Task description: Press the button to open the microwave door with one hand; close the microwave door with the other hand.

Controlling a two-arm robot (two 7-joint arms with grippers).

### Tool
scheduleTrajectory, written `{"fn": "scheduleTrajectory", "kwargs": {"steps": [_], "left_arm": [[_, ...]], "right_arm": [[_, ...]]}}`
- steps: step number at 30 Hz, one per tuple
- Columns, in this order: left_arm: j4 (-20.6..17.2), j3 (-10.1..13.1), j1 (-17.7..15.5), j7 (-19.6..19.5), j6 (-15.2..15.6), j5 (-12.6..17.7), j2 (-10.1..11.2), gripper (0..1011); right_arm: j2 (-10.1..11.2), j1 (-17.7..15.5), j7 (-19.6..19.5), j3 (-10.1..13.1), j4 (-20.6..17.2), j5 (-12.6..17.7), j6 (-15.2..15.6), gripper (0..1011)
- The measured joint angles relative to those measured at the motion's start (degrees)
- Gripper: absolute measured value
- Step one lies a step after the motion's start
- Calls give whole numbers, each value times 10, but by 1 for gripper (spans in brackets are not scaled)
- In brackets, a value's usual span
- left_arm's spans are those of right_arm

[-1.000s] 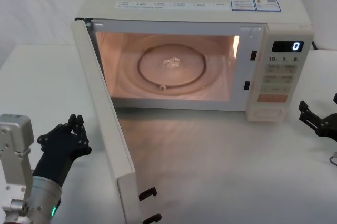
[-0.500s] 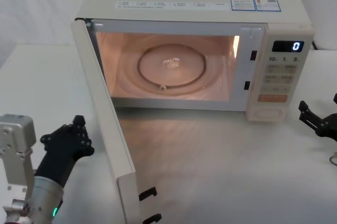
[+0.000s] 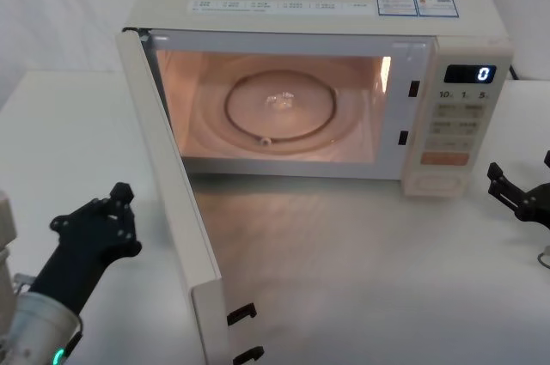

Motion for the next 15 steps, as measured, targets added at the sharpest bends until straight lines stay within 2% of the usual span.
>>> {"fn": "scheduleTrajectory", "kwargs": {"steps": [9, 12, 15], "left_arm": [[-36, -47, 62, -21, -25, -19, 14, 0], [-54, -70, 85, -43, -42, -40, 22, 0], [-70, -82, 98, -68, -52, -64, 33, 0]], "right_arm": [[0, 0, 0, 0, 0, 0, 0, 1002], [0, 0, 0, 0, 0, 0, 0, 1002], [0, 0, 0, 0, 0, 0, 0, 1002]]}}
